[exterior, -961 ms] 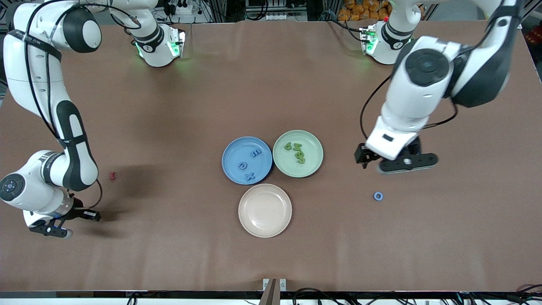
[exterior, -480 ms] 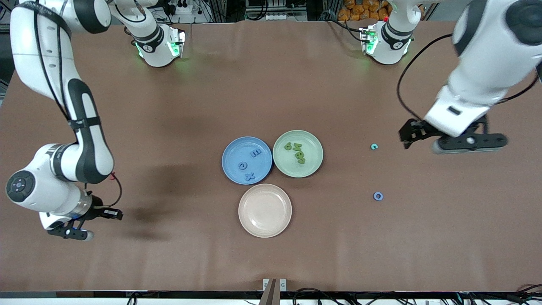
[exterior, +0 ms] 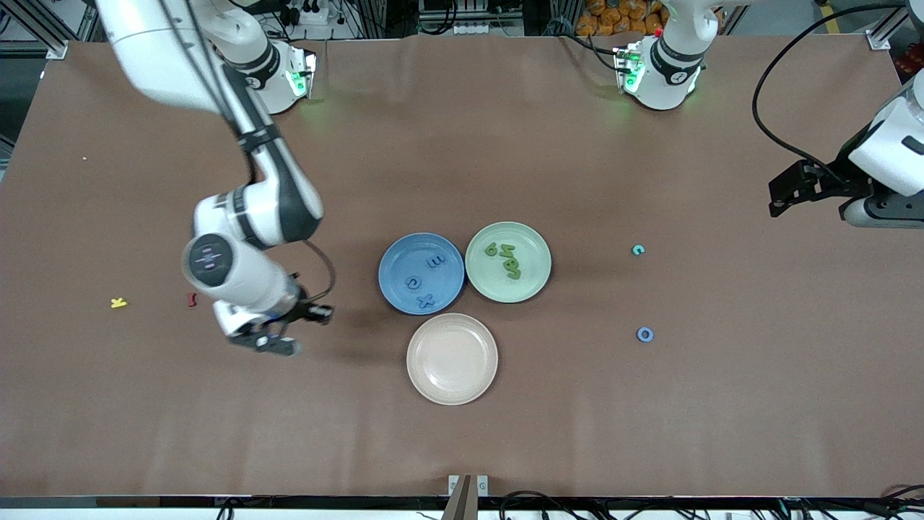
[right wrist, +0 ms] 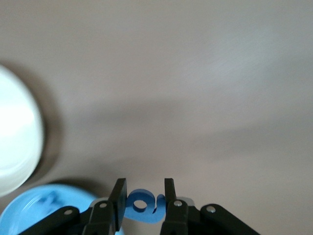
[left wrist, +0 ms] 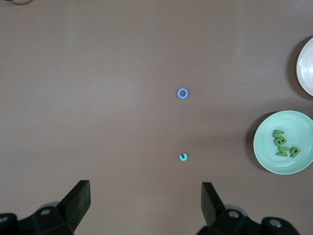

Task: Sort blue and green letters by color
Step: 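Lower the blue a onto the blue plate and open the right gripper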

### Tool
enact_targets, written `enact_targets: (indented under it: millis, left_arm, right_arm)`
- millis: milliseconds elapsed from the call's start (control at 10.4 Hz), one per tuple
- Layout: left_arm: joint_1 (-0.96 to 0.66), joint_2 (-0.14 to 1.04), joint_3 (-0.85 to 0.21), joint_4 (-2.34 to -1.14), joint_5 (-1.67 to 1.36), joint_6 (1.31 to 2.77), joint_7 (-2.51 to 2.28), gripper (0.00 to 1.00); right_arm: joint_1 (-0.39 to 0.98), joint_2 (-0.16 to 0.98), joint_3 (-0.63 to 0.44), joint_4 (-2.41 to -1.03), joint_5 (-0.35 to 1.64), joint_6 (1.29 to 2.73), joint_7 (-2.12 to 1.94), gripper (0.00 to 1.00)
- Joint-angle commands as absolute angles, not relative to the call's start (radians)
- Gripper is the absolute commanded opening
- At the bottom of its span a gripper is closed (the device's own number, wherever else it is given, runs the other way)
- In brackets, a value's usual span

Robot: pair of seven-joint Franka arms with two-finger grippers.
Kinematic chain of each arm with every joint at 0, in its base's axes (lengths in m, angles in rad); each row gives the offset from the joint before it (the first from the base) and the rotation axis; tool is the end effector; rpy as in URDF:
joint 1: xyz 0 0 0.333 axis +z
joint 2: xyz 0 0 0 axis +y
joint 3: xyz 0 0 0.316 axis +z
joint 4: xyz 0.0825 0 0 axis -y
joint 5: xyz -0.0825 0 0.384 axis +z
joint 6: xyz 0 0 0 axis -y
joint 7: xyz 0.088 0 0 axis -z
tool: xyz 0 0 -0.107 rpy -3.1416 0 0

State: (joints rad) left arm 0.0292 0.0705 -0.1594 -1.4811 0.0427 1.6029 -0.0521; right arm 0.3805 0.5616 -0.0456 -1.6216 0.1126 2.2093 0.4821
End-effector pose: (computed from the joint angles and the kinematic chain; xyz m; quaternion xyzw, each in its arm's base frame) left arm 0.5761 -0.0674 0.6305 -0.9988 0.0388 -0.0274 0.0133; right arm 0.6497 0.2343 0.2990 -0.9941 0.1027 0.0009 0.0362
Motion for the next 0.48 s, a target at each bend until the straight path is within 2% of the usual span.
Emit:
enact_targets:
  millis: [0, 96, 288, 384]
  left_arm:
    - [0.014, 0.041, -0.127, -1.474, 0.023, 1.557, -0.021, 1.00]
    - [0.009, 0.041, -0.079, -1.480, 0.020, 1.557, -0.018, 1.00]
    - [0.034, 0.043, -0.077, -1.479, 0.017, 1.557, -0.021, 1.00]
    - [0.043, 0.043, -0.075, -1.477, -0.007, 1.557, -0.021, 1.00]
  right_arm:
    - [0.547, 0.540, -0.058, -1.666, 0.114, 2.209, 0.523, 0.12]
    - [0.602, 0.549, -0.060, -1.666, 0.110, 2.209, 0.523, 0.12]
    - [0.676, 0.567, -0.060, -1.663, 0.109, 2.212, 0.526, 0.12]
    - [0.699, 0.577, -0.061, -1.661, 0.107, 2.217, 0.526, 0.39]
